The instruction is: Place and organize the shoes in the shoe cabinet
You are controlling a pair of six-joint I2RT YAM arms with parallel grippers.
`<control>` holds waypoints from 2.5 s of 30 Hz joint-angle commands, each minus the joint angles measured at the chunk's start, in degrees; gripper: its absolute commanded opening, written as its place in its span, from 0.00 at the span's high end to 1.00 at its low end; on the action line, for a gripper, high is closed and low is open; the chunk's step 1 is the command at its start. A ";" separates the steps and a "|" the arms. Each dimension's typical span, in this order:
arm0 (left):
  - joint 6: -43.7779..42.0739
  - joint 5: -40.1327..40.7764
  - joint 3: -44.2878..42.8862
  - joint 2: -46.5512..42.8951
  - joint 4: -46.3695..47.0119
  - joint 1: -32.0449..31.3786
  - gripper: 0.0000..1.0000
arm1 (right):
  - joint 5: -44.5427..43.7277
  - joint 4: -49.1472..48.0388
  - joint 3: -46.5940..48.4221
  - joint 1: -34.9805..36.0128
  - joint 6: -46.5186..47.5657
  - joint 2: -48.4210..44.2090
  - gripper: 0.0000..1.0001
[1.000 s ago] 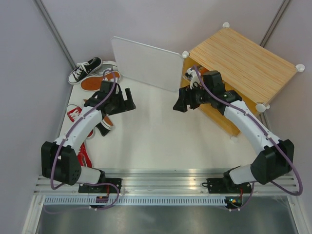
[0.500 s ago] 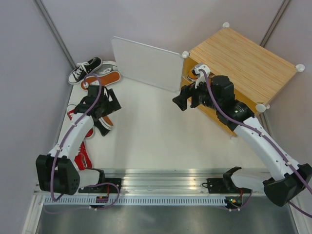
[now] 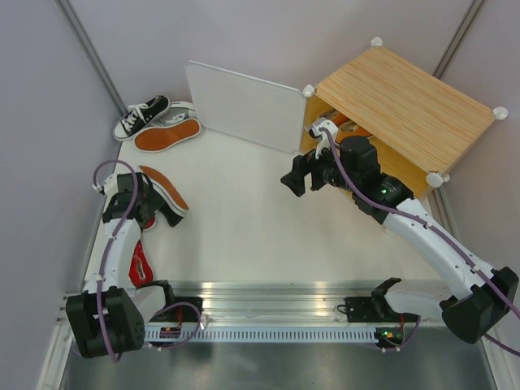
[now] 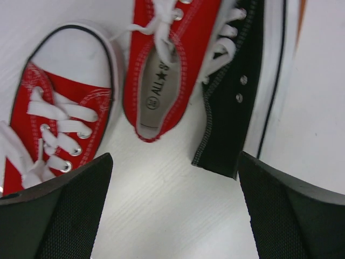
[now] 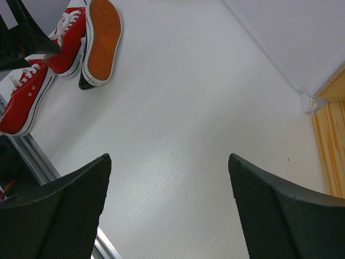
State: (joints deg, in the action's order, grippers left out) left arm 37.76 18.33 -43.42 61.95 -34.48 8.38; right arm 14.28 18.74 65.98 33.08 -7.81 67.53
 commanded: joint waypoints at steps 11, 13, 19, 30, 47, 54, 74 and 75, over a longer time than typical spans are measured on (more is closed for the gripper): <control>11.81 5.14 7.90 -1.05 -1.64 7.70 0.02 | 1.45 -3.89 -3.57 0.32 0.87 -3.37 0.02; 13.38 4.96 8.61 -0.52 -1.64 9.27 0.03 | 1.45 -4.06 -4.01 0.32 0.96 -3.63 0.02; 15.42 5.58 8.97 0.98 -3.66 13.94 0.05 | -0.04 -3.10 -3.93 0.32 1.48 -3.98 0.02; 10.49 14.70 0.09 -3.94 -12.18 14.03 0.05 | 0.39 -1.61 -1.29 0.32 2.19 -1.61 0.02; 15.24 6.47 6.06 10.63 -8.07 18.77 0.14 | -0.66 -2.13 -4.54 0.23 2.71 -4.16 0.02; 14.89 3.82 6.68 12.58 -5.34 20.27 0.46 | -1.54 -2.22 -4.80 0.32 3.33 -4.60 0.02; 7.42 10.85 -5.71 -1.30 -9.20 16.34 0.98 | -0.13 -1.16 -2.08 0.32 3.51 -1.52 0.02; 7.33 11.72 -7.02 -1.48 -9.55 15.18 0.98 | 0.04 -1.16 -1.82 0.32 3.33 -1.26 0.02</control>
State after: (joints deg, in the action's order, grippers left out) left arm 48.18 25.80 -45.28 62.67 -44.12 26.55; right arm 13.45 18.06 61.34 33.17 -5.08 65.78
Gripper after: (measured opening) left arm 0.074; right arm 0.979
